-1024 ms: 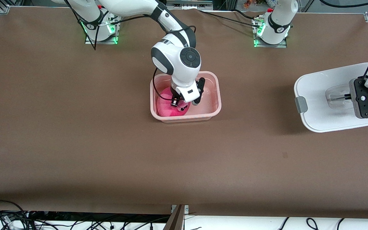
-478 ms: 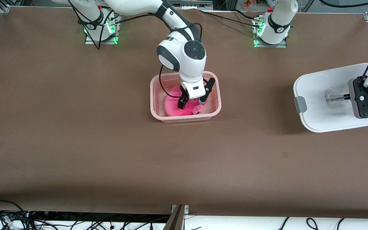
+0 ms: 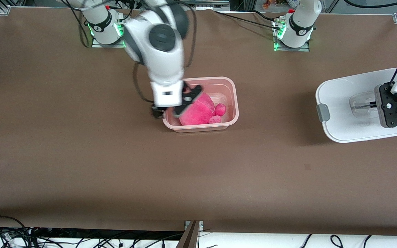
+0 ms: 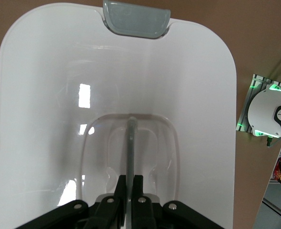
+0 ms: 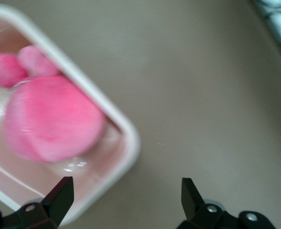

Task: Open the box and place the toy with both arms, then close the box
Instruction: 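Release the toy and withdraw the right gripper while the left gripper lifts the lid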

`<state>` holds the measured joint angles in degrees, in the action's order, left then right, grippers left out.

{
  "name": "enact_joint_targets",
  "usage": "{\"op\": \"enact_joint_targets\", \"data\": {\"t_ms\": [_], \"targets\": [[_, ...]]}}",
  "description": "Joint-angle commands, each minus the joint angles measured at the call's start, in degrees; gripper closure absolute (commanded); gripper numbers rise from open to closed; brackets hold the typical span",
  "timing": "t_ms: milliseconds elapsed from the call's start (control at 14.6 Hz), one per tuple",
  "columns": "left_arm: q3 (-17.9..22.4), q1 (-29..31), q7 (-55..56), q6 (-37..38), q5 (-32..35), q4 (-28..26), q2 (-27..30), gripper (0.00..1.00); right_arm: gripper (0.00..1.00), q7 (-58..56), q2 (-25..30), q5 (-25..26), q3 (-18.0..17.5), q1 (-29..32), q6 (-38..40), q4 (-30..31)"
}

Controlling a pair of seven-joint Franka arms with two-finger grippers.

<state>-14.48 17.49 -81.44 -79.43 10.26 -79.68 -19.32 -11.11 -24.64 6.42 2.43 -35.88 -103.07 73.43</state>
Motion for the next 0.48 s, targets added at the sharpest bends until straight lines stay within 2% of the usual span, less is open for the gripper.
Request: {"op": "enact_joint_targets", "data": {"t_ms": [0,137,273,410], "targets": [[-0.20,-1.84,-1.27,0.33,0.82,0.49,0.60,1.00,0.00,0.03,7.66,-3.33,2.39,5.63,3.91,2.07],[-1.77,-4.03,-0.66,0.33,-0.75,0.49,0.60,1.00,0.00,-0.05,11.53,-7.89,8.70,5.91,9.71,2.51],[-4.49,-5.52,1.53,0.15,-2.61,0.49,0.34,1.00,0.00,-0.14,14.61,-11.42,13.45,5.91,13.23,3.56],[-4.95,-8.51,5.04,-0.20,-4.53,0.49,-0.19,1.00,0.00,-0.06,16.72,-11.52,14.97,5.91,15.70,4.44]]}}
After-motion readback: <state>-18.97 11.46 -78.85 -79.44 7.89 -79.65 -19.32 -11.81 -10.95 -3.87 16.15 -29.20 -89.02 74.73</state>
